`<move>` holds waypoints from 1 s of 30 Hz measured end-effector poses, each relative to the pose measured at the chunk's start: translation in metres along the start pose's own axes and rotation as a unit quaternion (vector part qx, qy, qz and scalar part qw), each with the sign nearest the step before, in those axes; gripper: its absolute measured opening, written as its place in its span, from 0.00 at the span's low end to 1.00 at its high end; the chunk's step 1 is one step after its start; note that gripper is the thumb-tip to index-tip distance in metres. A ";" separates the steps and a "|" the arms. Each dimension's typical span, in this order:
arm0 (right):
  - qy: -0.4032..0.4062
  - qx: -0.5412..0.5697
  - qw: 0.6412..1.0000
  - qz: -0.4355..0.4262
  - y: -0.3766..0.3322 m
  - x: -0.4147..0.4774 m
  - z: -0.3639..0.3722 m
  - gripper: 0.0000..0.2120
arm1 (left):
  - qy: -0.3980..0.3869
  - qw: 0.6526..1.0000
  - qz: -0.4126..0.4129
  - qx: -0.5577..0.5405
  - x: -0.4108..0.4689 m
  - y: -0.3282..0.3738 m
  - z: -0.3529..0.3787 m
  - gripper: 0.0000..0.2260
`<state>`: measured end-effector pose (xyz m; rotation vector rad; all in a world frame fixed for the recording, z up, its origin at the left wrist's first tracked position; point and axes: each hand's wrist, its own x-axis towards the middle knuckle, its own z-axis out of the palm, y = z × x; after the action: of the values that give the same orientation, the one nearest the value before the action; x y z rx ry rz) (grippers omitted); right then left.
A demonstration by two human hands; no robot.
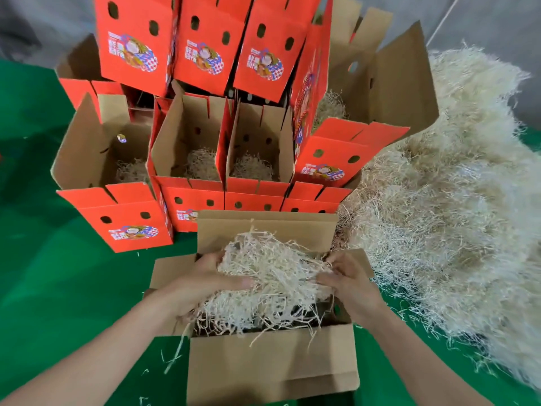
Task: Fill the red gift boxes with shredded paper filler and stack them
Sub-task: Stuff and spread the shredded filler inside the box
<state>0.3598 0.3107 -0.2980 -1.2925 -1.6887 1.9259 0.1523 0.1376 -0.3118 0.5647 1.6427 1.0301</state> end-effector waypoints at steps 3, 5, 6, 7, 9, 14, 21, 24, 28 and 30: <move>-0.021 -0.004 0.999 0.048 0.002 -0.002 0.003 0.09 | -0.005 0.999 -0.012 -0.044 0.005 -0.002 -0.004 0.59; -0.053 0.034 0.997 0.051 0.005 -0.004 0.013 0.05 | 0.007 0.997 -0.024 -0.074 0.004 -0.006 0.002 0.40; -0.054 0.061 0.996 0.044 0.005 -0.004 0.019 0.07 | 0.028 0.996 -0.028 -0.082 0.008 -0.004 0.004 0.27; -0.057 0.088 0.994 0.034 0.006 -0.005 0.024 0.09 | 0.048 0.994 -0.039 -0.086 0.011 0.001 0.010 0.21; -0.083 0.147 0.986 0.018 0.004 -0.006 0.035 0.11 | 0.014 0.994 -0.062 -0.094 0.014 0.017 0.023 0.27; -0.095 0.022 0.995 -0.020 0.001 -0.007 0.050 0.08 | -0.040 0.995 -0.089 -0.017 0.017 0.023 0.040 0.52; -0.002 -0.074 0.997 -0.010 0.000 0.000 0.007 0.13 | 0.135 0.985 -0.024 0.105 0.022 0.027 0.031 0.15; 0.053 0.073 0.996 -0.005 -0.004 0.003 -0.029 0.07 | 0.232 0.967 -0.015 0.100 0.017 0.023 0.010 0.19; -0.014 0.084 0.996 -0.038 -0.001 0.005 -0.028 0.05 | 0.208 0.974 0.004 0.087 0.016 0.027 0.017 0.19; -0.051 0.065 0.995 -0.059 0.001 0.003 -0.012 0.07 | 0.108 0.990 0.023 0.092 0.015 0.033 0.033 0.16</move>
<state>0.3672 0.3202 -0.2989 -1.0395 -1.6179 2.0246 0.1742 0.1779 -0.2943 0.6329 1.9386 1.0079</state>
